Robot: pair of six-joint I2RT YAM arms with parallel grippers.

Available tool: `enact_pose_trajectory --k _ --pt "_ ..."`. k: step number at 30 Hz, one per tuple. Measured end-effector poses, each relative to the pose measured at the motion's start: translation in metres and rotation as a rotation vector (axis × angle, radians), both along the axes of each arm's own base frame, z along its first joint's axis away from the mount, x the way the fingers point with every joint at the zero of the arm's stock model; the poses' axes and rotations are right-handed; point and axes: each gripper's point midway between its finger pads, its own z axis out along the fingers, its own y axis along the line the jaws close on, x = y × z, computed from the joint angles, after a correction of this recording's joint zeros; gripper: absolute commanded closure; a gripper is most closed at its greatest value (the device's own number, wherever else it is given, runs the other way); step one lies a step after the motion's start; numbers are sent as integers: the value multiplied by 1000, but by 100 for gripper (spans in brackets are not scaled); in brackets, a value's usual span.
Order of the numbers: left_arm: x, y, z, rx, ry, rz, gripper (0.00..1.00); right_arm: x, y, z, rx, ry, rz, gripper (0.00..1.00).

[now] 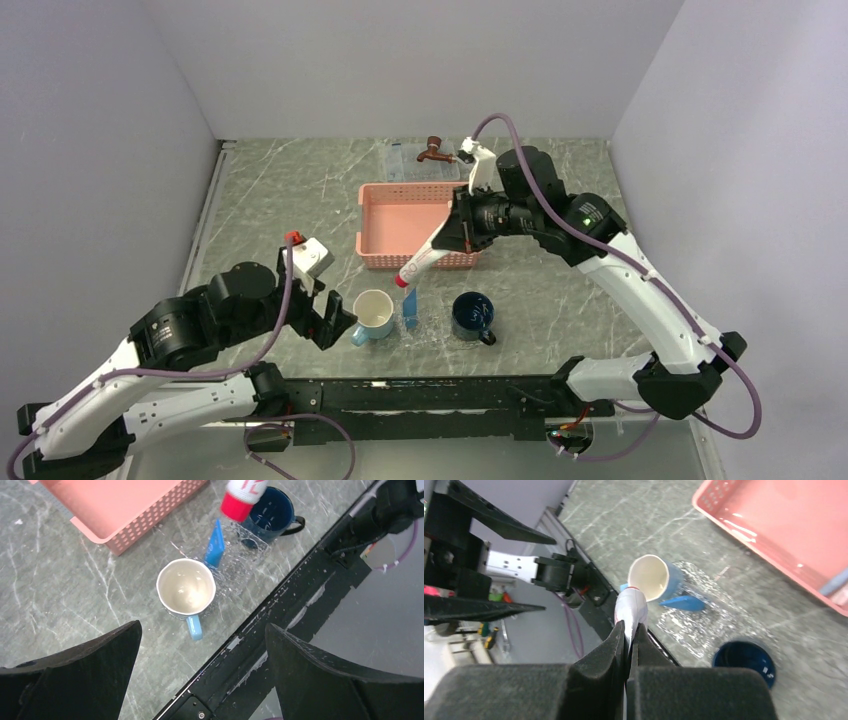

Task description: Prepare toiletry sets of a toothbrush and toothpaste on the tray

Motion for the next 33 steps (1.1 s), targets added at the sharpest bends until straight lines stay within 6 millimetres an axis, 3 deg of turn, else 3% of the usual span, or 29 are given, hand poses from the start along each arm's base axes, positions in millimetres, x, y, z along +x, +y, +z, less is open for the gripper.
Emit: enact_pose_trajectory --k 7,13,22,33 --pt "14 16 3 -56 -15 159 1 0 -35 -6 -165 -77 -37 100" --pt "22 34 2 -92 -26 289 1 -4 -50 -23 -270 -95 -24 100" --pt "26 60 -8 -131 -40 417 1 -30 -33 -60 -412 -151 60 100" --pt "29 81 -32 -142 -48 516 1 -15 -20 -87 -493 -214 -7 100"
